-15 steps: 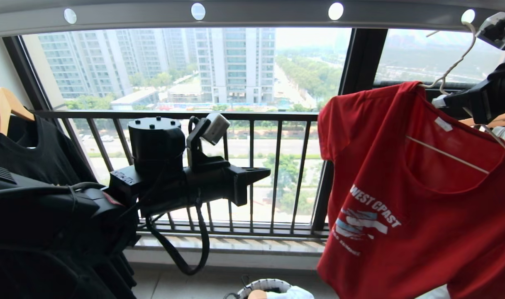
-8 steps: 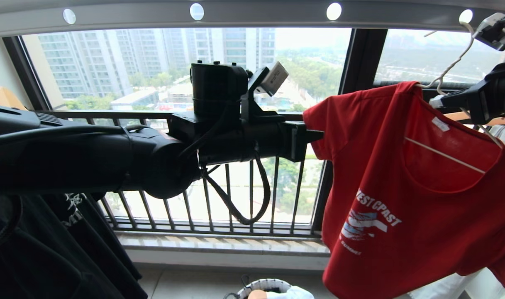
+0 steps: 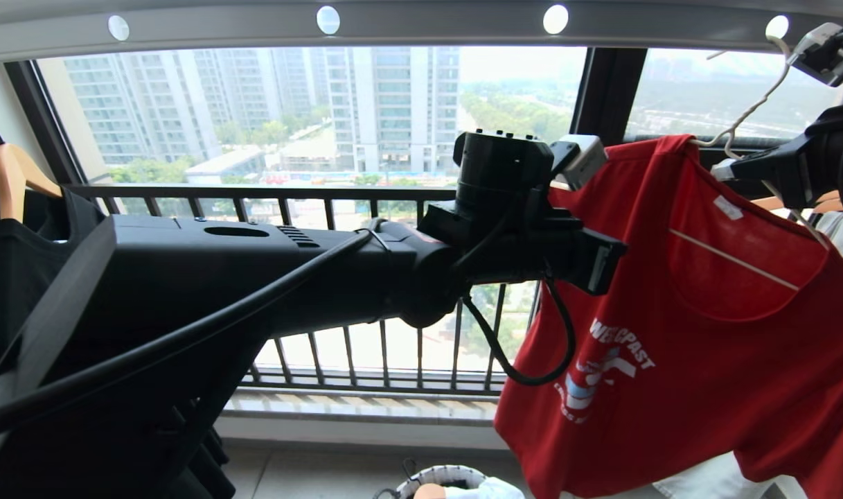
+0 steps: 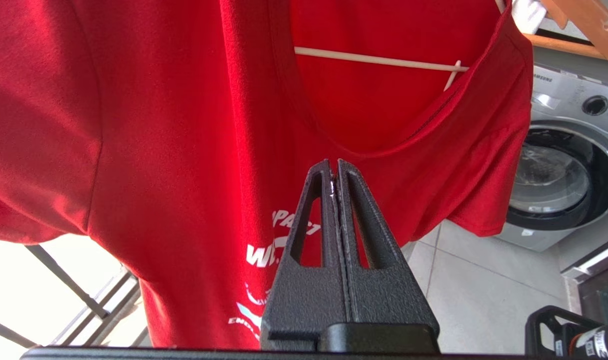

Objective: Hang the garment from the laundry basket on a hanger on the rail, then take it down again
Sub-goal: Take the clothes off the clothes rack

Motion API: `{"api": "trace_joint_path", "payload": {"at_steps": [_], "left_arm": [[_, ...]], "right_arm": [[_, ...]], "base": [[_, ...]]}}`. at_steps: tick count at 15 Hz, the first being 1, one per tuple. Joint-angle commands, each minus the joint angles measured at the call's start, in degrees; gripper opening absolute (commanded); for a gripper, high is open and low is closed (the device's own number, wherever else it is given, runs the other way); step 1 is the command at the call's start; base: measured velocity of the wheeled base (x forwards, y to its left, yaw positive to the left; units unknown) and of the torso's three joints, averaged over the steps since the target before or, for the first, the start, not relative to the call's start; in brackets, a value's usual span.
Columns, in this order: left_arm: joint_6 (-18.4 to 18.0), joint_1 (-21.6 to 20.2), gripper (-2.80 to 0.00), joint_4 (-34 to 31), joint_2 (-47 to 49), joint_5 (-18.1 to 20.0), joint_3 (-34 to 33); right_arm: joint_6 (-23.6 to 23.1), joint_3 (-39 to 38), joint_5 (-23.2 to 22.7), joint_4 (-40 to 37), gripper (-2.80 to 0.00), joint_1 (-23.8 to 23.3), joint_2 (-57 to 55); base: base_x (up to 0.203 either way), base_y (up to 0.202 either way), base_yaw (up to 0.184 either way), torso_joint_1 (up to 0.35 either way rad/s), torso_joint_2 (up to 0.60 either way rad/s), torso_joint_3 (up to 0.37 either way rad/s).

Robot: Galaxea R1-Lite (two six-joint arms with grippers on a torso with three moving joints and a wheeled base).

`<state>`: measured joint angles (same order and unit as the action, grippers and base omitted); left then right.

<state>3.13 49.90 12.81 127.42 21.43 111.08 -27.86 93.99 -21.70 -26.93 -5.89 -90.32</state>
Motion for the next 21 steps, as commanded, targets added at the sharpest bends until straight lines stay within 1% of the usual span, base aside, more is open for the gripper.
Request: {"api": "trace_joint_path", "payload": {"at_steps": [1,2,3,6,8,10,12,14,16,18,19,21], "left_arm": [[-0.95,0.42,-2.8,5.72,4.29,-1.82,0.63],[-1.01,0.87,-2.8,7.03,4.72,-4.38,0.63],[-1.02,1.19,-2.8,7.42,4.85,-5.92,0.63],[-0.95,1.6,-2.8,11.7,4.64,-7.61,0.63],[-0.61,1.74,-2.8,11.93,3.25,-8.89,0.42],[0.2,1.84,-2.8,11.7,0.49,-8.99,-2.23],[0.73,2.41,-2.8,11.93,-3.42,-8.96,-7.11],[0.88,2.97,-2.8,11.15,-6.5,-9.0,-10.27],[0.78,3.25,-2.8,5.85,-7.78,-9.19,-9.62],[0.74,3.6,-2.8,5.48,-8.9,-9.29,-9.58],[0.74,3.69,0.0,5.32,-9.62,-9.36,-9.89],[0.69,3.98,0.0,5.55,-10.17,-10.9,-10.3]], "right_arm": [[-0.18,-0.3,-0.18,-0.32,-2.8,0.09,-0.08],[-0.18,-0.3,-0.27,-0.32,-2.8,0.18,-0.12],[-0.17,-0.31,-0.27,-0.33,-2.8,0.27,-0.12],[-0.09,-1.25,-0.27,-0.48,-2.8,1.67,0.61],[-0.09,-1.62,-0.27,-0.5,-2.8,2.74,1.13],[-0.09,-1.96,-0.27,-0.5,-2.8,3.7,1.73],[-0.09,-2.02,-0.27,-0.5,-2.8,4.45,1.99],[0.0,-2.58,-0.18,-0.57,-2.8,5.45,2.69],[0.03,-2.58,-0.08,-0.58,-2.8,6.37,3.2],[0.0,-2.51,0.06,-1.58,-2.8,7.0,3.66],[0.0,-2.5,0.08,-1.68,-2.8,7.11,3.89],[0.0,-2.5,0.08,-1.81,-2.8,7.2,4.11]], "base": [[0.0,0.0,0.0,0.0,0.0,0.0],[0.0,0.0,0.0,0.0,0.0,0.0],[0.0,0.0,0.0,0.0,0.0,0.0],[0.0,0.0,0.0,0.0,0.0,0.0],[0.0,0.0,0.0,0.0,0.0,0.0],[0.0,0.0,0.0,0.0,0.0,0.0],[0.0,0.0,0.0,0.0,0.0,0.0],[0.0,0.0,0.0,0.0,0.0,0.0],[0.0,0.0,0.0,0.0,0.0,0.0],[0.0,0.0,0.0,0.0,0.0,0.0],[0.0,0.0,0.0,0.0,0.0,0.0],[0.0,0.0,0.0,0.0,0.0,0.0]]}}
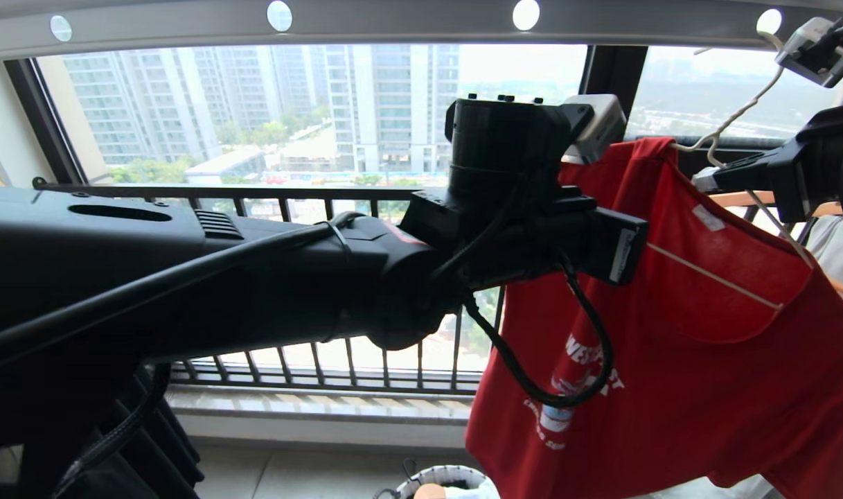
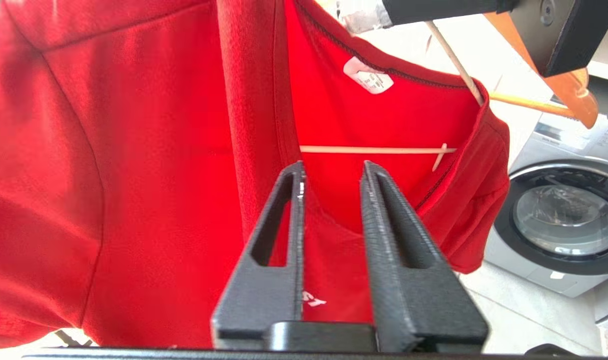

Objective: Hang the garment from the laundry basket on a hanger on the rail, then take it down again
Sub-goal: Take the clothes off the clothes rack

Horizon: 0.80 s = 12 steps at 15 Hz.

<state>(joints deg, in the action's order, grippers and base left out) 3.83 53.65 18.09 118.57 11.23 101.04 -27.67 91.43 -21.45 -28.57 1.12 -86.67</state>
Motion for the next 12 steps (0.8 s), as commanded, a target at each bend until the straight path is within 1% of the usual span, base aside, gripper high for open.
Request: {"api": "trace_joint_path", "payload": {"at_steps": [1,2,6,7,9,12], "left_arm": [[-0.36,0.31,0.0,0.36,-1.08,-1.87,0.04],[-0.54,0.37,0.0,0.44,-0.72,-3.09,0.68],[-0.85,0.44,0.0,0.57,1.65,-3.99,4.59],[-1.27,0.48,0.0,0.83,2.41,-5.01,5.24],[-3.55,0.64,0.0,1.87,4.08,-7.08,6.28],[-4.31,0.58,0.0,2.56,5.84,-7.59,8.31]], "right_arm": [[-0.19,0.06,-0.17,-0.23,-2.8,0.39,0.82],[-0.19,-0.02,-0.23,-0.34,-2.8,0.46,1.06],[-0.19,-0.2,-0.26,-0.34,-2.8,0.88,1.75],[-0.19,-0.2,-0.26,-0.34,-2.8,0.98,2.05],[-0.19,-0.2,-0.26,-0.43,-2.8,0.99,2.43],[-0.19,-0.73,-0.26,-0.43,-2.8,1.51,2.99]], "base": [[0.0,0.0,0.0,0.0,0.0,0.0],[0.0,0.0,0.0,0.0,0.0,0.0],[0.0,0.0,0.0,0.0,0.0,0.0],[0.0,0.0,0.0,0.0,0.0,0.0],[0.0,0.0,0.0,0.0,0.0,0.0],[0.0,0.0,0.0,0.0,0.0,0.0]]}}
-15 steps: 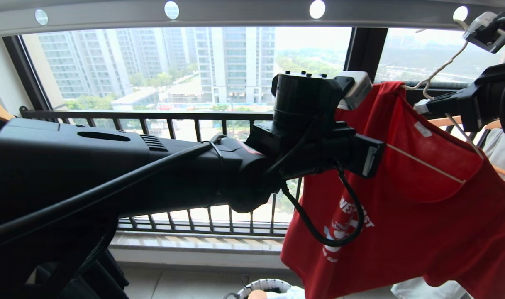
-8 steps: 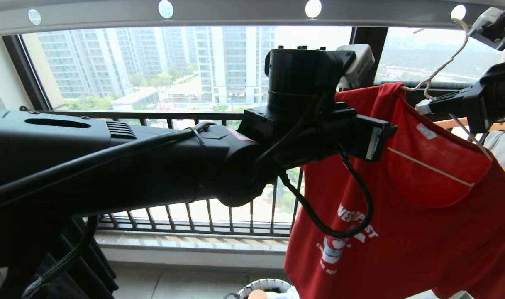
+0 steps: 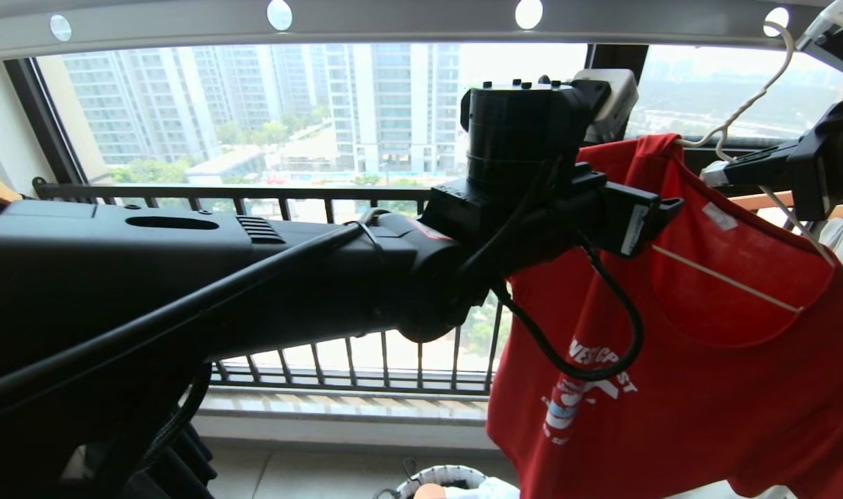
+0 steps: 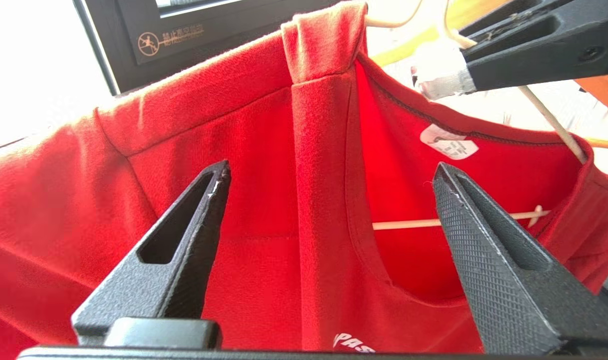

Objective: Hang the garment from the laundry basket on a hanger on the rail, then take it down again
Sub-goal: Take the clothes off the clothes rack

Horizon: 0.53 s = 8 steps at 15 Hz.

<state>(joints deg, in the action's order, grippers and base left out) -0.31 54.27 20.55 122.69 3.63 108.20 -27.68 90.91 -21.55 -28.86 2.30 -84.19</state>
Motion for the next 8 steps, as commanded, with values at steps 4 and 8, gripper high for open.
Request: {"api": "trace_joint_path", "payload": {"at_steps": [4,8], "left_arm": [[-1.7,-0.13,0.0,0.28,3.25,-0.64,3.15],[-2.06,-0.22,-2.8,1.07,3.17,-0.73,3.07]], "right_arm": [[0.0,-0.38,-0.19,-0.15,-2.8,1.28,1.02],[0.0,-0.47,-0.24,-0.15,-2.8,1.4,1.22]], "base": [[0.0,0.0,0.0,0.0,0.0,0.0],[0.0,0.0,0.0,0.0,0.0,0.0]]}}
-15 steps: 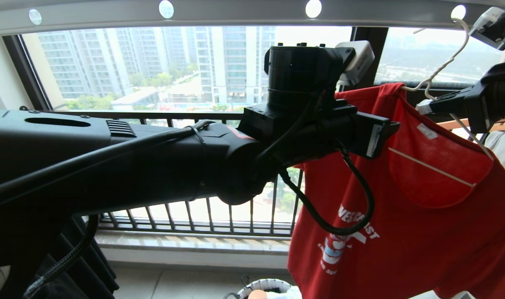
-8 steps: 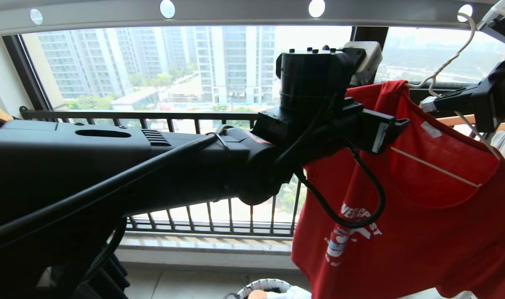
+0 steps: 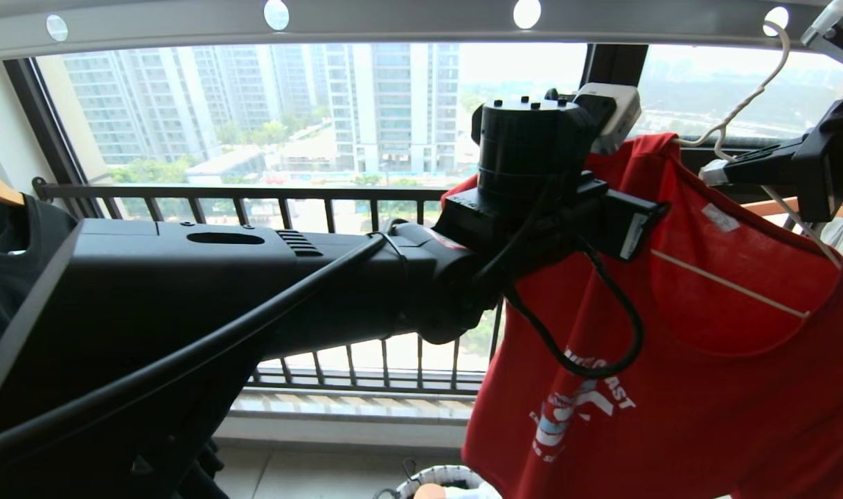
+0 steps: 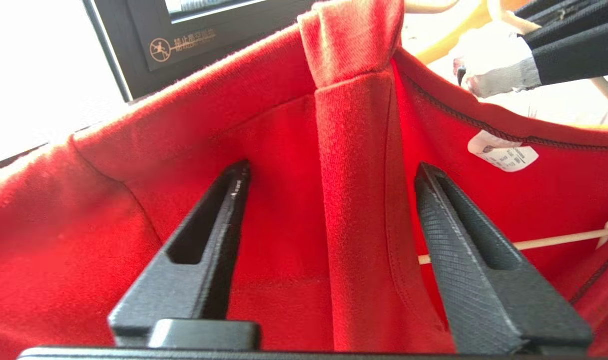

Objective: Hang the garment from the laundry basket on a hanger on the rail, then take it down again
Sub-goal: Take the clothes off the clothes rack

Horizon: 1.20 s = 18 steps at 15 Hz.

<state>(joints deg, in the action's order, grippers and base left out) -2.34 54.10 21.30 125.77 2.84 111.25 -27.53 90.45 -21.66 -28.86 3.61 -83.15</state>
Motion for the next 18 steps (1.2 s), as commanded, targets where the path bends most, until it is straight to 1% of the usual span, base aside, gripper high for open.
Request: {"api": "trace_joint_path", "payload": {"at_steps": [1,5,12,18], "left_arm": [[-0.03,-0.05,-2.8,0.38,0.09,0.06,0.02],[-0.03,-0.14,-2.8,0.41,-0.26,-1.08,0.02],[0.49,-1.31,-2.8,0.33,-4.62,-0.99,0.11],[0.58,-5.68,-2.8,-0.47,-5.45,-0.99,0.55]], "right_arm": [[-0.16,-0.01,-0.13,-0.15,-2.8,0.17,0.18],[-0.16,-0.19,-0.13,-0.15,-2.8,0.17,0.26],[-0.33,-1.6,0.13,-0.06,-2.8,0.08,0.89],[-0.6,-2.56,0.13,-0.06,-2.8,0.08,1.68]], "base": [[0.0,0.0,0.0,0.0,0.0,0.0],[0.0,0.0,0.0,0.0,0.0,0.0],[0.0,0.0,0.0,0.0,0.0,0.0],[0.0,0.0,0.0,0.0,0.0,0.0]]}}
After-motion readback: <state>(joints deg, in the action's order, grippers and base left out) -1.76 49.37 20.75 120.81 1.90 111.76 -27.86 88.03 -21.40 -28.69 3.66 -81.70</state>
